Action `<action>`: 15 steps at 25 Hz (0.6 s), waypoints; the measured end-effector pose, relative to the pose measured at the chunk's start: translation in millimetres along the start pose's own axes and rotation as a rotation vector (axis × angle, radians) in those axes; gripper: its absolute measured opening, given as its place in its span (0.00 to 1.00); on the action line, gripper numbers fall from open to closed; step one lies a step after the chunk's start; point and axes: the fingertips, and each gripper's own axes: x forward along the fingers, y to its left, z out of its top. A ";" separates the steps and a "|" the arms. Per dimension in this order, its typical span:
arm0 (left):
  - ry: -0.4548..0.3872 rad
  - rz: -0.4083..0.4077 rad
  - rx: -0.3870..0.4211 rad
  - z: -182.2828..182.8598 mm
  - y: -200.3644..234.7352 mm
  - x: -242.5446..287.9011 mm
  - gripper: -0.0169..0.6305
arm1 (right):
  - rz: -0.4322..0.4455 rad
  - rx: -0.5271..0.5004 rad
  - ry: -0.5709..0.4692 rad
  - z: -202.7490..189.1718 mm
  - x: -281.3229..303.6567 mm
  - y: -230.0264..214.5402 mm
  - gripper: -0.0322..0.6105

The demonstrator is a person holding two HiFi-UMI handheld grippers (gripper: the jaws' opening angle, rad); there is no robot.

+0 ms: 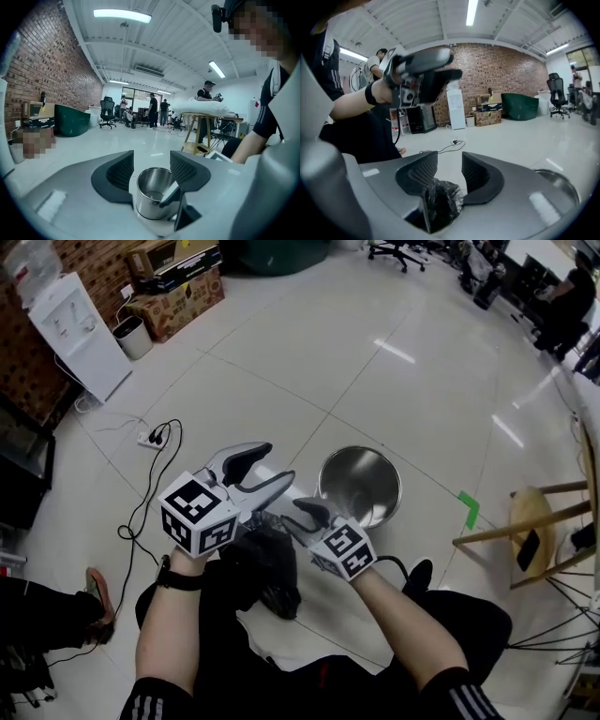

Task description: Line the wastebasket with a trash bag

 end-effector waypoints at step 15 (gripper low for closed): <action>0.062 0.133 -0.120 -40.0 63.6 -21.9 0.41 | 0.224 0.065 0.382 -190.9 139.8 76.9 0.40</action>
